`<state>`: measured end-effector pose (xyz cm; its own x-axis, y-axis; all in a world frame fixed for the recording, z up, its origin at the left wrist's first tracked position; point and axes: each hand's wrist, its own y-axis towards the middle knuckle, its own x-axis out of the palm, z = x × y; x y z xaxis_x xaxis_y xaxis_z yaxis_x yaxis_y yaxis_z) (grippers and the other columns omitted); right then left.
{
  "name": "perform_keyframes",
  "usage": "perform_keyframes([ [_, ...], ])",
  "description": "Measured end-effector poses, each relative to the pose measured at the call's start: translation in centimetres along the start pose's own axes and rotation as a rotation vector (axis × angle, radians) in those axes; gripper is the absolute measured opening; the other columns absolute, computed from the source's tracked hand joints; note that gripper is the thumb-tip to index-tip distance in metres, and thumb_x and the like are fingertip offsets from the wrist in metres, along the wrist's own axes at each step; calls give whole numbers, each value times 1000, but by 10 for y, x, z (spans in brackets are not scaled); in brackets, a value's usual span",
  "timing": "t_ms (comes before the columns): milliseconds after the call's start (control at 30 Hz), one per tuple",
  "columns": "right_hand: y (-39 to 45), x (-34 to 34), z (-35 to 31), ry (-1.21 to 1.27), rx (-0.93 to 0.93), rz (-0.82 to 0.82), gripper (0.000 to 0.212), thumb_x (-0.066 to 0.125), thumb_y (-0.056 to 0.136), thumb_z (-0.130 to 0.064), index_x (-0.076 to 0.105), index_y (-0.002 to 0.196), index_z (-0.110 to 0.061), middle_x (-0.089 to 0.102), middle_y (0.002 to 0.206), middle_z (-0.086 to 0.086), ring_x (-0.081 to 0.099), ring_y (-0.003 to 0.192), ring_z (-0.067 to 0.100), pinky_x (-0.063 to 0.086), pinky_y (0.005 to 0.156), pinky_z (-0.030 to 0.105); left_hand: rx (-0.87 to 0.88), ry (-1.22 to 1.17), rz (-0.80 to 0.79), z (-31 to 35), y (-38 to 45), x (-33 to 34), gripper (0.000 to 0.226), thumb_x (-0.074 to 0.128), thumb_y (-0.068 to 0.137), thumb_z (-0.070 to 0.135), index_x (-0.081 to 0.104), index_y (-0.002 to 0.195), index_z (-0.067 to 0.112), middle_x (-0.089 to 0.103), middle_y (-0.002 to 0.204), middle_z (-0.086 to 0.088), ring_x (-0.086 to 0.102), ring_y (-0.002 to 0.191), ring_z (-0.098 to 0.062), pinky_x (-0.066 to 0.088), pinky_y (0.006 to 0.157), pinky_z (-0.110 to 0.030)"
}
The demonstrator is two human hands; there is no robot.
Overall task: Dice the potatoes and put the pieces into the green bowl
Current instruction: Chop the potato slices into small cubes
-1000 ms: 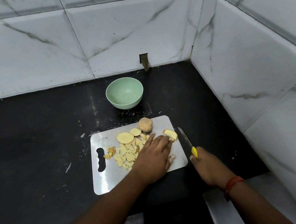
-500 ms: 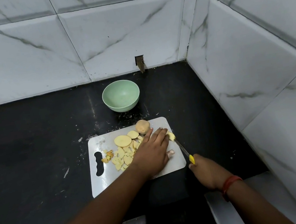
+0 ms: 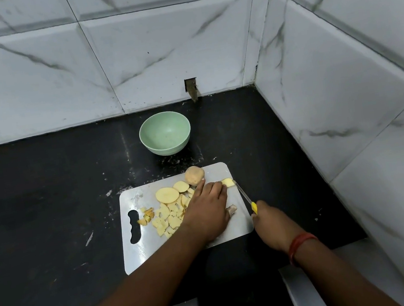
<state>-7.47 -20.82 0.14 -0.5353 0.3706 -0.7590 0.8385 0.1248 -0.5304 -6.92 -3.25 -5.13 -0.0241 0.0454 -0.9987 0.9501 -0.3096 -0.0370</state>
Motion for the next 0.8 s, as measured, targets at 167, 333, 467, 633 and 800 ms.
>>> perform_keyframes([
  [167,5,3,-5,-43,2,-23,28,36,101,-18,44,125,-6,60,116,15,61,101,26,39,75,28,2,-50,-7,0,-1,0,71,33,104,54,31,156,6,36,156,-10,29,146,-25,2,127,-42],
  [333,6,6,-9,-71,11,-19,36,35,101,-14,39,135,-4,60,117,15,60,97,23,39,73,28,10,-74,16,0,-2,-2,69,35,105,52,32,156,5,33,159,-12,26,148,-26,2,127,-42],
  [467,3,9,-4,-109,10,-19,25,36,101,-17,43,122,-6,61,110,13,60,93,23,39,72,29,25,-80,73,4,-9,3,67,43,102,50,44,149,2,44,147,-10,38,137,-26,9,126,-41],
  [633,0,13,0,-133,4,-31,25,37,100,-18,43,122,-7,60,106,13,54,83,19,39,70,29,42,-144,84,6,-12,7,63,46,102,47,48,146,2,48,142,-9,41,138,-30,11,126,-39],
  [800,1,11,-3,-132,-20,-34,24,36,101,-17,42,121,-6,59,107,12,57,86,20,39,69,28,39,-203,44,0,-13,9,63,39,106,47,38,153,5,39,152,-7,30,146,-30,14,127,-37],
])
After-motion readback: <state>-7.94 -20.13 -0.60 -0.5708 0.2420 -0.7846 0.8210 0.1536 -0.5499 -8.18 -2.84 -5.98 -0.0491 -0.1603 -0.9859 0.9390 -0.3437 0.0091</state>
